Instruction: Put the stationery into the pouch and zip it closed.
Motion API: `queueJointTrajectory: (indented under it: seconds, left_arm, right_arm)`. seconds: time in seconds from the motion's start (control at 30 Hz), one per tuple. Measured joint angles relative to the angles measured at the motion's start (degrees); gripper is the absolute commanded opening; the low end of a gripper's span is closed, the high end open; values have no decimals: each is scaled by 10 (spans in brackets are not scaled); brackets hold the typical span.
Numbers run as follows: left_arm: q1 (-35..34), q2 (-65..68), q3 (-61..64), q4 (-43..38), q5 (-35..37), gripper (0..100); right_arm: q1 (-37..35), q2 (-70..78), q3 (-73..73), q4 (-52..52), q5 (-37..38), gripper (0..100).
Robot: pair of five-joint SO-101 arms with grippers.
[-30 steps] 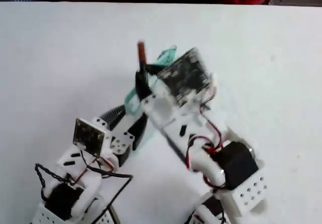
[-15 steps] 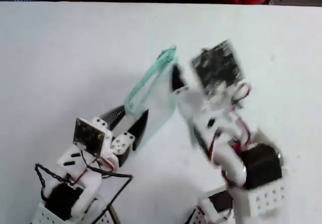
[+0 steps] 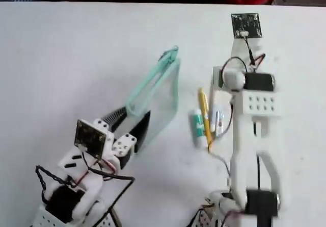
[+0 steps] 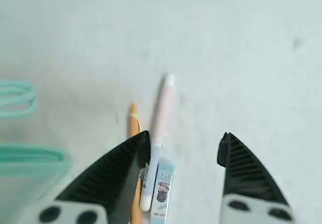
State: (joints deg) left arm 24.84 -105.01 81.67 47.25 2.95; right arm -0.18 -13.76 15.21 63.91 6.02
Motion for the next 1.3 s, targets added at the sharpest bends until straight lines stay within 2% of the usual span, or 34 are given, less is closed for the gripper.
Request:
queueJointTrajectory:
  seconds: [0.27,0.43,0.77,0.9,1.3]
  left_arm:
    - [0,0,0,0,0,142]
    - [0,0,0,0,0,142]
    - [0,0,0,1,0,142]
    - [0,0,0,1,0,142]
    - [0,0,0,1,0,142]
  right_arm:
    - [0,201,0,-143,-32,216]
    - [2,261,0,-184,-32,215]
    - [2,378,-74,-188,-32,87]
    - [4,395,-107,-157,-32,14]
    - [16,395,-112,-135,-35,18]
